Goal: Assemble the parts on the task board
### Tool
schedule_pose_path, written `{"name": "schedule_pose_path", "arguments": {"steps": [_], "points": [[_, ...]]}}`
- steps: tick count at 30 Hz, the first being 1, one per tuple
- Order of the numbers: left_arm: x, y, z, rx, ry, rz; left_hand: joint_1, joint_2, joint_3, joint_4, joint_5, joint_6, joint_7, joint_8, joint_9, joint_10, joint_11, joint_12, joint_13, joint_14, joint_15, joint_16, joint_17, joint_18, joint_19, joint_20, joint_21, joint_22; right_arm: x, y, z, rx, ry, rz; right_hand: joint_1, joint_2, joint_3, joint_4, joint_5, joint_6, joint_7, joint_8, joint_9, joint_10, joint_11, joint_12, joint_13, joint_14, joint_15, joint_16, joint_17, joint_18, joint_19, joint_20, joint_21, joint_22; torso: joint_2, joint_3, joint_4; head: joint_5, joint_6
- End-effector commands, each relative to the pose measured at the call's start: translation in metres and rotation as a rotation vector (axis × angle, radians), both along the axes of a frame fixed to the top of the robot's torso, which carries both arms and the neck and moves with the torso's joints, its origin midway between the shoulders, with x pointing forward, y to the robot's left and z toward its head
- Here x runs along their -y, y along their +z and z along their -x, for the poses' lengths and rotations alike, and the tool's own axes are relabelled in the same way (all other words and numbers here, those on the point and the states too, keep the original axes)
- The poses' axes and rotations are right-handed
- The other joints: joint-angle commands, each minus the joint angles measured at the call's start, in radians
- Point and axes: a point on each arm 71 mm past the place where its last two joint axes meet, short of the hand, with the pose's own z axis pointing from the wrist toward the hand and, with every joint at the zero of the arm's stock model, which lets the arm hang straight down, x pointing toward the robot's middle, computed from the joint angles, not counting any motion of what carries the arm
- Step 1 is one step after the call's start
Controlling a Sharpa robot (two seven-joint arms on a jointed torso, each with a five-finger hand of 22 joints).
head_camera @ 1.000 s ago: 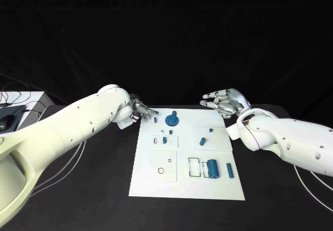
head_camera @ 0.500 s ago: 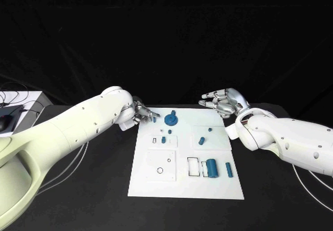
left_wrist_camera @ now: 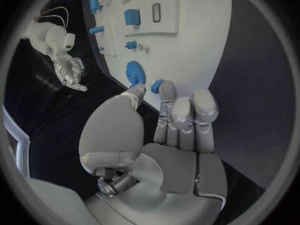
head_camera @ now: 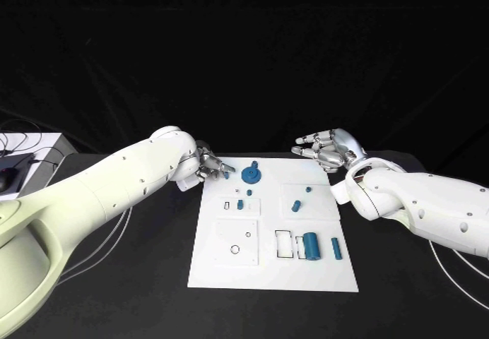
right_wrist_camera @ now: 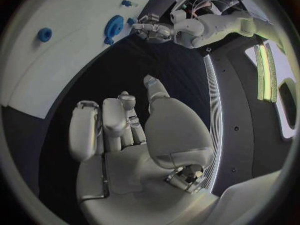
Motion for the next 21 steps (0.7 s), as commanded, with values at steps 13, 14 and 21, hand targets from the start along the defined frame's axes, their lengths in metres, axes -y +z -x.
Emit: {"name": "schedule_pose_path", "arguments": {"steps": [13,14,21], "points": [[0.004,0.0003,-0.0004,-0.002,-0.01,0.022,0.05,0.027,0.036,-0.043,-0.001,0.009,-0.004,-0.012,0.003,-0.001,-0.004,-0.005,0.002,0.005,-0.001,0.0,0.006,-0.021,0.002,-0.001,-0.001,0.007,-0.0017,0.0005,0.0001,0.005,0.011,0.007,-0.003,0.009,-0.001,-0.007,0.006,0.001,0.008,0.002,0.001,0.001,-0.005,0.005,0.001,0.004,-0.006,-0.006,0.001,0.007,0.071,-0.007,0.002,0.192,0.001,-0.0002,-0.001,-0.003,-0.002],[0.004,0.0004,-0.0004,-0.002,-0.009,0.022,0.053,0.029,0.037,-0.044,-0.001,0.008,-0.004,-0.013,0.003,-0.001,-0.004,-0.005,0.002,0.005,-0.001,0.0,0.006,-0.021,0.002,-0.001,0.0,0.007,-0.0017,0.0005,0.0001,0.005,0.011,0.007,-0.003,0.009,-0.001,-0.007,0.006,0.001,0.008,0.002,0.001,0.001,-0.005,0.005,0.001,0.004,-0.006,-0.006,0.001,0.007,0.071,-0.007,0.002,0.192,0.001,-0.0002,-0.0011,-0.003,-0.002],[0.0032,0.0003,-0.0007,-0.002,-0.004,0.025,0.07,0.043,0.05,-0.053,-0.001,0.008,-0.006,-0.015,0.002,-0.002,-0.005,-0.006,0.002,0.005,-0.002,0.001,0.008,-0.022,0.002,-0.002,0.0,0.008,-0.0018,0.0004,0.0001,0.004,0.011,0.007,-0.003,0.012,-0.002,-0.008,0.007,0.001,0.008,0.002,0.001,0.003,-0.005,0.007,0.002,0.005,-0.006,-0.009,0.006,0.007,0.072,-0.007,0.002,0.192,0.0,-0.0006,-0.0006,-0.004,-0.003]]}}
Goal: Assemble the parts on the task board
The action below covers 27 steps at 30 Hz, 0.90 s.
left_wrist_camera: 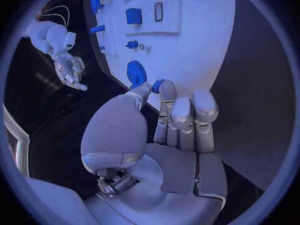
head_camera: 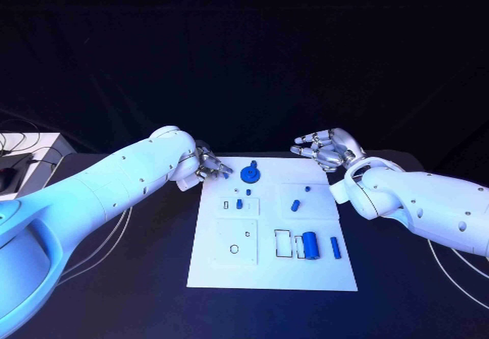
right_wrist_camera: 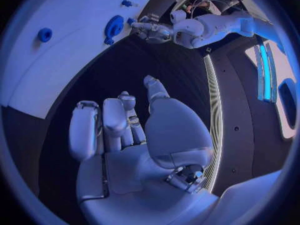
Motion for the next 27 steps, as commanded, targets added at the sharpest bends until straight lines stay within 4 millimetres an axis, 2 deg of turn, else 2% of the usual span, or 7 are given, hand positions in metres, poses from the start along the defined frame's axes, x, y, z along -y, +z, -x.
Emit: {"name": "schedule_pose_path", "arguments": {"steps": [1,12,22,26,27], "points": [[0.0022,0.0009,-0.0001,0.002,-0.006,0.014,0.011,0.002,0.005,-0.007,-0.001,0.005,-0.002,-0.005,0.001,-0.002,-0.005,-0.006,0.001,0.005,-0.002,0.001,0.001,-0.007,0.002,-0.002,0.0,0.008,-0.0012,0.0004,0.0002,0.005,0.01,0.006,0.001,0.008,0.001,-0.005,0.003,-0.002,0.007,0.002,0.001,0.001,-0.006,0.004,0.001,0.002,-0.003,-0.003,0.001,0.007,0.072,-0.007,0.002,0.193,0.0,0.0,0.0006,-0.001,-0.001],[0.002,0.0,-0.0002,-0.009,-0.006,0.024,0.027,0.009,0.065,-0.036,-0.001,0.004,-0.004,-0.014,-0.003,-0.003,-0.007,-0.008,0.002,0.005,-0.003,0.002,0.005,-0.011,0.001,-0.006,0.0,0.01,-0.0017,0.0004,0.0002,0.003,0.012,0.006,0.001,0.008,0.001,-0.005,0.003,-0.002,0.007,0.002,0.001,0.001,-0.006,0.004,0.001,0.002,-0.003,-0.003,0.001,0.007,0.072,-0.007,0.002,0.193,0.0,-0.0003,0.0006,0.0,-0.002],[0.0029,-0.0007,-0.0001,-0.02,-0.009,0.041,0.021,0.009,0.19,-0.095,0.007,0.001,-0.006,-0.021,-0.006,0.0,-0.009,-0.013,0.001,0.006,-0.004,0.005,0.01,-0.018,0.002,-0.013,0.003,0.014,-0.0019,0.0003,0.0001,0.002,0.01,0.006,0.0,0.009,0.001,-0.005,0.003,-0.002,0.007,0.002,0.001,0.004,-0.007,0.006,0.003,0.002,-0.003,-0.003,0.002,0.007,0.072,-0.007,0.002,0.193,0.0,-0.0001,0.0007,0.002,-0.002],[0.0034,-0.0001,-0.0005,-0.01,-0.008,0.052,0.008,0.006,0.233,-0.131,0.094,0.011,-0.009,-0.023,-0.006,0.018,-0.012,-0.022,-0.004,0.008,-0.005,0.01,0.019,-0.024,0.007,-0.018,0.013,0.019,-0.0016,0.0003,0.0002,0.002,0.008,0.006,-0.003,0.011,0.001,-0.003,0.002,-0.002,0.007,0.002,0.001,0.003,-0.007,0.006,0.003,0.002,-0.003,-0.004,0.002,0.007,0.072,-0.007,0.002,0.192,0.0,-0.0004,0.0018,0.002,-0.003],[0.0037,0.0002,-0.0007,-0.005,-0.007,0.057,0.002,0.006,0.244,-0.148,0.135,0.017,-0.008,-0.025,-0.005,0.026,-0.013,-0.027,-0.005,0.009,-0.006,0.014,0.023,-0.026,0.01,-0.02,0.017,0.022,-0.0019,0.0004,0.0003,0.003,0.008,0.006,-0.003,0.011,0.001,-0.003,0.002,-0.002,0.007,0.002,0.001,0.003,-0.007,0.006,0.003,0.002,-0.003,-0.004,0.002,0.007,0.072,-0.007,0.002,0.192,0.0,-0.0002,0.0021,0.003,-0.003]]}}
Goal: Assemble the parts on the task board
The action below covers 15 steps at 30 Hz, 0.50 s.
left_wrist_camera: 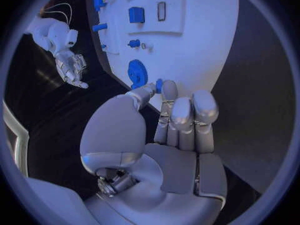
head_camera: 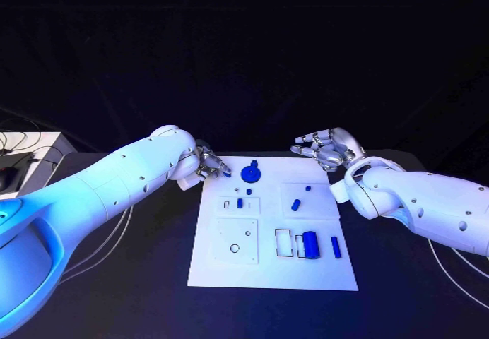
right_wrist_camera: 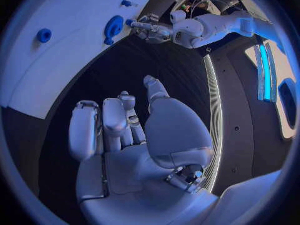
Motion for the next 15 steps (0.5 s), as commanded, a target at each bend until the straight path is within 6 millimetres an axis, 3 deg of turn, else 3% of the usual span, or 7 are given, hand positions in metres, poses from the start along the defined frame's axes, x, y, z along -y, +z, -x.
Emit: {"name": "schedule_pose_path", "arguments": {"steps": [1,2,12,14,15], "points": [[0.0044,0.0013,-0.0001,0.01,-0.014,0.035,-0.011,0.005,0.068,-0.077,0.071,0.012,0.001,-0.006,0.004,0.017,-0.003,-0.01,-0.001,0.006,-0.002,0.009,0.008,-0.011,0.004,-0.005,0.01,0.024,-0.0017,0.0007,0.0005,0.007,0.01,0.006,-0.003,0.011,0.001,-0.003,0.002,-0.002,0.008,0.002,0.002,0.002,-0.008,0.006,0.0,0.002,-0.003,-0.004,0.0,0.007,0.072,-0.007,0.002,0.193,0.0,-0.0001,0.001,0.001,-0.001],[0.0045,0.0015,-0.0001,0.012,-0.013,0.038,-0.014,0.004,0.073,-0.085,0.092,0.014,0.001,-0.007,0.006,0.02,-0.003,-0.012,0.0,0.007,-0.002,0.01,0.011,-0.012,0.005,-0.006,0.012,0.025,-0.002,0.0008,0.0007,0.008,0.011,0.007,0.001,0.011,0.002,-0.005,0.003,-0.001,0.008,0.002,0.002,0.002,-0.009,0.006,0.001,0.002,-0.003,-0.003,0.002,0.006,0.073,-0.007,0.004,0.193,0.0,-0.0002,0.0009,0.001,-0.001],[0.0055,0.0035,0.0005,0.025,0.005,0.099,-0.054,0.009,0.097,-0.148,0.189,0.034,0.0,-0.017,0.038,0.041,-0.008,-0.035,0.017,0.01,-0.005,0.019,0.022,-0.015,0.012,-0.009,0.031,0.036,-0.0035,0.0012,0.001,0.015,0.016,0.01,0.002,0.012,0.003,-0.006,0.003,0.001,0.007,0.002,0.002,0.004,-0.009,0.008,0.002,0.002,-0.003,-0.002,0.003,0.006,0.073,-0.008,0.003,0.193,0.0,-0.001,0.0004,0.007,0.0],[0.005,0.0046,0.0011,0.03,0.011,0.118,-0.064,0.008,0.095,-0.162,0.236,0.043,-0.002,-0.019,0.043,0.049,-0.01,-0.037,0.019,0.012,-0.007,0.025,0.027,-0.017,0.016,-0.011,0.038,0.039,-0.0028,0.0012,0.0009,0.015,0.015,0.011,0.002,0.012,0.003,-0.006,0.003,0.001,0.007,0.002,0.002,0.004,-0.009,0.008,0.002,0.002,-0.003,-0.002,0.003,0.006,0.073,-0.008,0.003,0.193,0.0,-0.0008,0.0,0.009,0.001],[0.0047,0.0052,0.0016,0.033,0.012,0.126,-0.068,0.005,0.09,-0.171,0.279,0.049,-0.003,-0.018,0.045,0.053,-0.012,-0.038,0.02,0.014,-0.007,0.029,0.03,-0.018,0.018,-0.012,0.043,0.042,-0.0024,0.0011,0.0008,0.015,0.014,0.011,0.002,0.012,0.003,-0.006,0.003,0.001,0.007,0.002,0.002,0.004,-0.009,0.008,0.002,0.002,-0.003,-0.002,0.003,0.006,0.073,-0.008,0.003,0.193,-0.001,-0.0009,0.0006,0.009,0.0]]}}
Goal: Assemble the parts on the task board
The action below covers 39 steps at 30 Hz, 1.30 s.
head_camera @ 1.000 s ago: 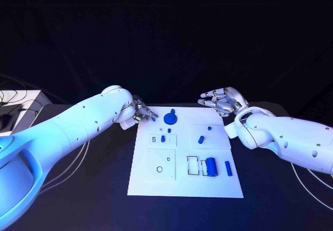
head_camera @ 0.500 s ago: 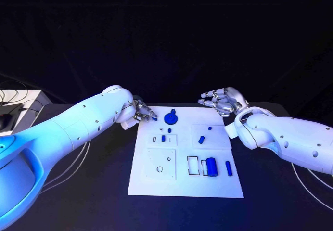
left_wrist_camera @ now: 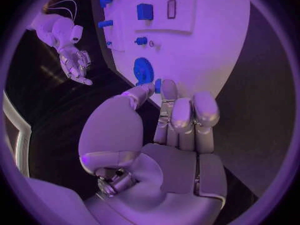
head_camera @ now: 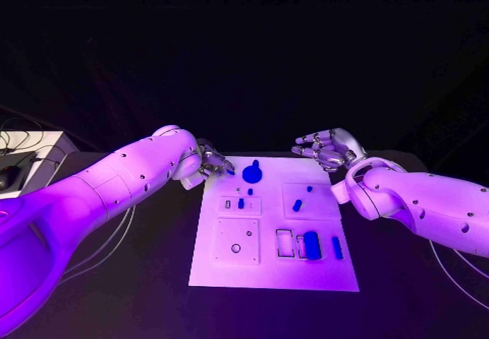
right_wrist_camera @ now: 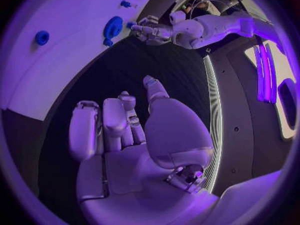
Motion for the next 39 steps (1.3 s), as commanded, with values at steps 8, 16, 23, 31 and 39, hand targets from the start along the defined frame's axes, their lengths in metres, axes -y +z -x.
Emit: {"name": "schedule_pose_path", "arguments": {"steps": [8,16,23,31,39], "points": [[-0.002,0.009,0.009,0.036,0.001,0.09,-0.029,0.022,0.049,-0.2,0.185,0.058,-0.012,-0.059,0.029,0.041,-0.013,-0.028,0.027,0.008,-0.004,0.031,0.011,-0.027,0.018,-0.01,0.031,0.055,0.003,0.001,-0.001,0.013,0.0,0.011,-0.002,0.008,0.0,-0.003,0.003,0.0,0.008,0.002,0.002,0.0,-0.005,0.004,0.001,0.003,-0.003,-0.002,0.001,0.006,0.073,-0.008,0.003,0.192,-0.003,0.0008,0.0023,0.004,-0.002],[-0.008,0.016,0.03,0.046,-0.042,0.091,-0.019,0.014,0.041,-0.194,0.188,0.076,-0.015,-0.084,0.03,0.053,-0.014,-0.042,0.035,0.008,-0.005,0.037,0.007,-0.03,0.02,-0.012,0.033,0.055,0.008,0.0,-0.001,0.012,-0.01,0.015,-0.002,0.008,0.0,-0.003,0.003,0.0,0.008,0.002,0.002,0.0,-0.005,0.004,0.001,0.003,-0.003,-0.002,0.001,0.006,0.073,-0.008,0.003,0.192,-0.013,0.0029,0.0055,0.002,-0.011],[-0.011,0.014,0.056,0.066,-0.105,0.045,-0.012,0.006,0.036,-0.19,0.188,0.09,-0.017,-0.1,0.026,0.064,-0.015,-0.053,0.038,0.007,-0.004,0.04,0.005,-0.032,0.02,-0.012,0.034,0.055,0.012,0.0,-0.001,0.012,-0.018,0.018,-0.003,0.008,0.001,-0.005,0.004,0.0,0.009,0.002,0.001,0.0,-0.005,0.003,0.001,0.003,-0.003,-0.003,0.001,0.006,0.073,-0.008,0.004,0.193,-0.018,0.0033,0.0071,0.001,-0.018],[-0.016,0.003,0.075,0.067,-0.111,0.035,-0.019,0.004,0.037,-0.182,0.184,0.11,-0.024,-0.111,0.027,0.081,-0.017,-0.06,0.041,0.009,-0.002,0.046,0.006,-0.035,0.021,-0.011,0.035,0.054,0.017,0.0,-0.002,0.02,-0.03,0.02,-0.003,0.008,0.001,-0.005,0.004,0.0,0.009,0.002,0.001,0.0,-0.005,0.002,0.001,0.002,-0.003,-0.003,0.001,0.006,0.073,-0.008,0.003,0.192,-0.028,0.0026,0.0137,0.004,-0.029],[-0.012,-0.01,0.09,0.047,-0.13,0.026,-0.012,0.003,0.033,-0.178,0.182,0.119,-0.022,-0.135,0.035,0.08,-0.018,-0.075,0.071,0.007,-0.006,0.045,-0.004,-0.035,0.022,-0.016,0.035,0.051,0.02,0.002,-0.002,0.053,-0.051,0.005,-0.006,0.001,0.003,-0.006,0.005,-0.005,0.008,0.002,0.001,-0.029,-0.008,-0.059,-0.054,-0.006,-0.008,-0.13,-0.103,0.024,0.059,-0.017,-0.165,0.15,-0.034,0.0025,0.0187,0.005,-0.042]]}}
